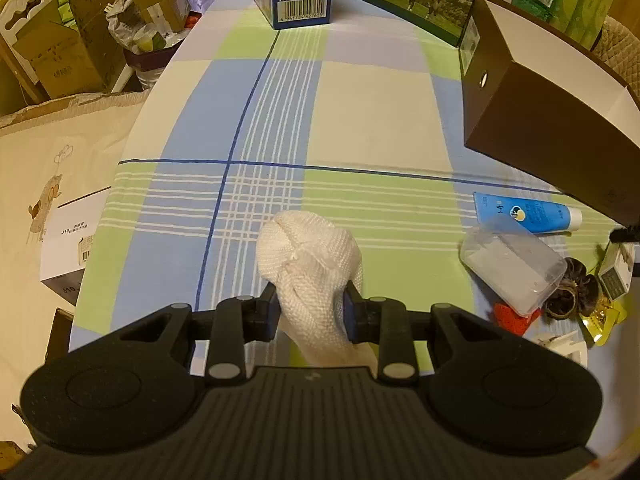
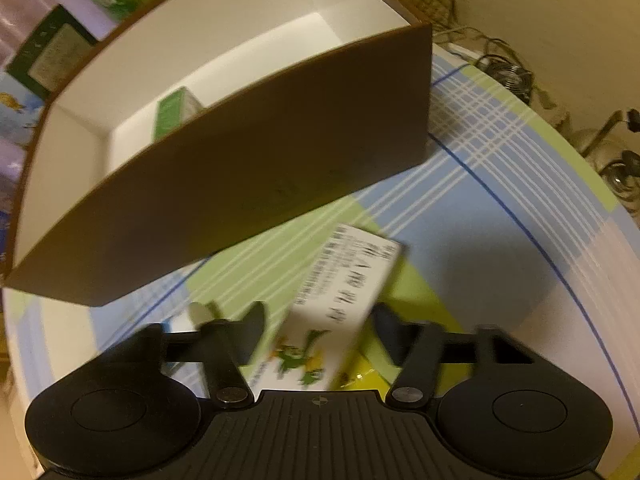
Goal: Organize objects
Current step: 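Grasp the white cloth with the left tool while the right tool grasps the white cream box, then carry the white cloth and the cream box into the brown box with both tools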
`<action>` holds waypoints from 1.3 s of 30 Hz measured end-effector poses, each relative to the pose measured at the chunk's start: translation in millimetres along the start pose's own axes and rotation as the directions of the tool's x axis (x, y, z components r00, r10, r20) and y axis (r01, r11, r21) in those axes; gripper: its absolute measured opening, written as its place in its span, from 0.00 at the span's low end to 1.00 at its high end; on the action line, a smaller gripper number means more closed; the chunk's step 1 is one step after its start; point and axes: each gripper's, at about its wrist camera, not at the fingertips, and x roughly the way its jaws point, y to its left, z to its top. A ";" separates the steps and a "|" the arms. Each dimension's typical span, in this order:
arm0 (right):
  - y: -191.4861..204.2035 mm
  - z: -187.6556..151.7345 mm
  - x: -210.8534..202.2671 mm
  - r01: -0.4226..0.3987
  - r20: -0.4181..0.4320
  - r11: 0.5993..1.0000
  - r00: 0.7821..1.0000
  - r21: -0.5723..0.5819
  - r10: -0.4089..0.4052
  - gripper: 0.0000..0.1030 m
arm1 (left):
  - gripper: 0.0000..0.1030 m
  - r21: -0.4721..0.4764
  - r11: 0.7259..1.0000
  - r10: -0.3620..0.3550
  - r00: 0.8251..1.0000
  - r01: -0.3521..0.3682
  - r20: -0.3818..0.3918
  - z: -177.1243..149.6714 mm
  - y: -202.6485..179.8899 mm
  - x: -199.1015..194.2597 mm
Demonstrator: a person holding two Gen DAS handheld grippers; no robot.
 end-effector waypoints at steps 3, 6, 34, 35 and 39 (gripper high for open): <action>-2.5 2.9 -0.8 0.009 -0.001 1.000 1.000 0.012 -0.009 0.43 | 0.26 -0.001 1.000 -0.003 1.000 0.003 -0.005 0.5 2.9 1.8; -8.2 4.1 -5.7 0.000 0.003 1.000 1.000 0.012 0.000 0.38 | 0.26 0.002 1.000 -0.009 1.000 0.009 -0.005 2.1 3.4 1.8; -39.5 -14.3 -112.7 -0.115 0.217 0.925 0.955 -0.362 0.204 0.36 | 0.26 0.164 0.979 -0.144 0.979 0.120 0.144 27.8 -96.7 -64.6; -39.3 -13.2 -116.1 -0.124 0.217 0.917 0.951 -0.378 0.218 0.36 | 0.26 0.167 0.979 -0.147 0.977 0.121 0.152 28.7 -102.1 -67.8; -37.5 -7.3 -126.2 -0.153 0.213 0.892 0.941 -0.425 0.263 0.36 | 0.26 0.165 0.978 -0.159 0.970 0.129 0.184 31.0 -125.9 -79.2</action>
